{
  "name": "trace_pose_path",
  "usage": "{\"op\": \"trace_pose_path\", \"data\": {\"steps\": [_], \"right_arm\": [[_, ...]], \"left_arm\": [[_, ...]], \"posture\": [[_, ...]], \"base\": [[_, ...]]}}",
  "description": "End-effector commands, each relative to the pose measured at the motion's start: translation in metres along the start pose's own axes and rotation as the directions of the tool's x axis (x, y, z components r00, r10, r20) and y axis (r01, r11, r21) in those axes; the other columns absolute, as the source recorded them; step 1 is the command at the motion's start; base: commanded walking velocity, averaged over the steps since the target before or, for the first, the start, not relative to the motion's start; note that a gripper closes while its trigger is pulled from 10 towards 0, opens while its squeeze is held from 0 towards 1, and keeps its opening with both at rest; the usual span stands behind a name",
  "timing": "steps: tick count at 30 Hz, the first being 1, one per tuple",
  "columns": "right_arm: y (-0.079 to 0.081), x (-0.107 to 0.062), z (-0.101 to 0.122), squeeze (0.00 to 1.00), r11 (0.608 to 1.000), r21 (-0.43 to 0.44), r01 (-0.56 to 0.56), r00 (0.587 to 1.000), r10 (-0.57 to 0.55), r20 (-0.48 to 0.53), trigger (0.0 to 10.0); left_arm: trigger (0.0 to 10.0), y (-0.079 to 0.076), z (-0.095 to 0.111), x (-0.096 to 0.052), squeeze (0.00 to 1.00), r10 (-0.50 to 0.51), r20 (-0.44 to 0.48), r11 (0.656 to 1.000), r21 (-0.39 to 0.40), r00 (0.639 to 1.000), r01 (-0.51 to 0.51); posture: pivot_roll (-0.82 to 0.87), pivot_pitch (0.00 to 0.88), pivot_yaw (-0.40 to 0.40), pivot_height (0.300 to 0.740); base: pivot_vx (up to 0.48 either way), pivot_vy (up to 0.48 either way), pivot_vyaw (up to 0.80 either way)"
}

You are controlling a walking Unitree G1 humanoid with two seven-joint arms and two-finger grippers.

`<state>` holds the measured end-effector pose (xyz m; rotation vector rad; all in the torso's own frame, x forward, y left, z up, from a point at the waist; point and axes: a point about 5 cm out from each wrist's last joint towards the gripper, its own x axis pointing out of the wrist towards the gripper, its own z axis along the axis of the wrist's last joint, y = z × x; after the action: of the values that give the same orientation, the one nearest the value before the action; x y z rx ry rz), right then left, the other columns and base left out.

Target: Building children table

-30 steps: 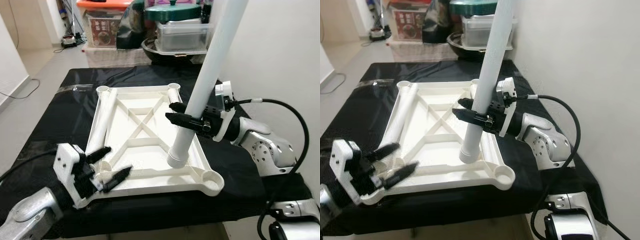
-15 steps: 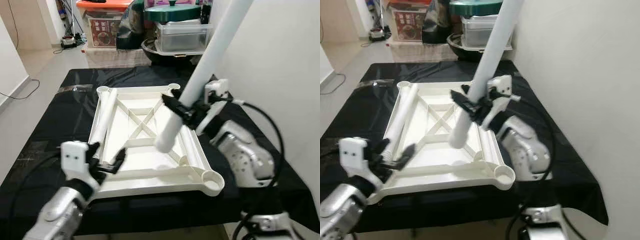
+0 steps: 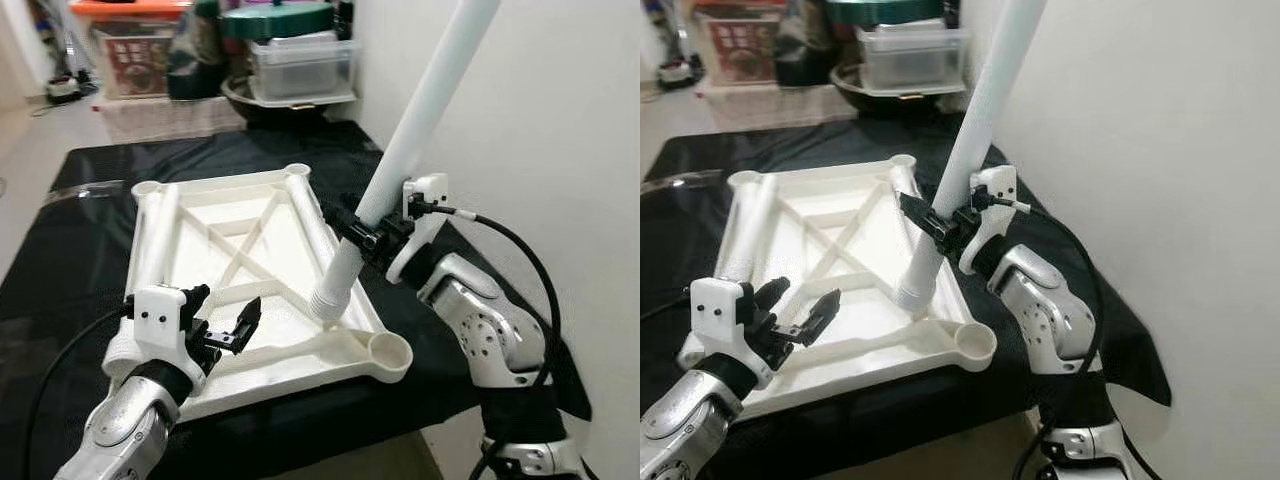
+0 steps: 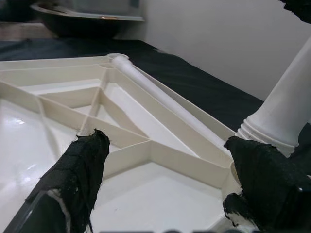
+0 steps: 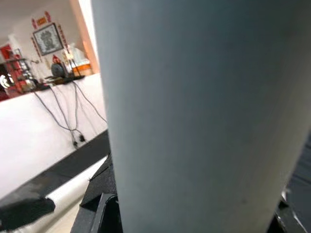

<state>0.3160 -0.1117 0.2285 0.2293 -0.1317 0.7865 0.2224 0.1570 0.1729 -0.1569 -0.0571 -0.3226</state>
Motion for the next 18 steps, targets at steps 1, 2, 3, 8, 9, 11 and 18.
{"op": "trace_pose_path", "data": {"steps": [1,2,3,8,9,11,18], "right_arm": [[0.011,0.002,0.002,0.0,0.997,-0.038,-0.063,0.998,0.063,0.001,10.0],[0.014,0.002,0.0,0.0,0.996,-0.046,-0.081,0.997,0.08,-0.013,10.0],[0.014,0.002,0.0,0.0,0.996,-0.046,-0.081,0.997,0.08,-0.013,10.0],[0.018,0.0,-0.004,0.0,0.993,-0.054,-0.106,0.994,0.104,-0.032,10.0],[0.018,0.0,-0.004,0.0,0.993,-0.054,-0.104,0.994,0.103,-0.031,10.0],[0.018,0.001,-0.004,0.0,0.994,-0.053,-0.099,0.995,0.098,-0.028,10.0],[0.017,0.002,-0.005,0.0,0.995,-0.054,-0.08,0.997,0.079,-0.019,10.0]], "left_arm": [[10.0,-0.001,0.005,-0.002,0.0,0.006,0.03,1.0,0.029,1.0,-0.007],[10.0,-0.001,0.003,-0.002,0.0,0.009,0.018,0.999,0.051,1.0,-0.01],[10.0,-0.001,0.003,-0.002,0.0,0.009,0.018,0.999,0.051,1.0,-0.01],[10.0,-0.001,-0.002,-0.002,0.0,0.018,0.006,0.996,0.09,1.0,-0.019],[10.0,-0.002,-0.001,-0.002,0.0,0.017,0.011,0.996,0.091,1.0,-0.018],[10.0,-0.003,-0.003,0.0,0.0,0.008,-0.006,0.993,0.121,1.0,-0.007],[10.0,-0.006,-0.006,0.006,0.0,-0.011,-0.012,0.986,0.164,1.0,0.013]], "posture": [[0.01,0.0,-0.04,0.74],[0.01,0.0,-0.04,0.74],[0.01,0.0,-0.04,0.74],[0.01,0.0,-0.04,0.74],[0.01,0.0,-0.04,0.74],[0.01,0.0,-0.036,0.74],[0.01,0.0,-0.033,0.74]], "base": [[0.0,0.0,0.0],[0.0,0.0,0.0],[0.0,0.0,0.0],[0.0,0.0,0.0],[0.0,0.0,0.0],[0.0,0.0,0.0],[0.0,-0.33,0.0]]}}
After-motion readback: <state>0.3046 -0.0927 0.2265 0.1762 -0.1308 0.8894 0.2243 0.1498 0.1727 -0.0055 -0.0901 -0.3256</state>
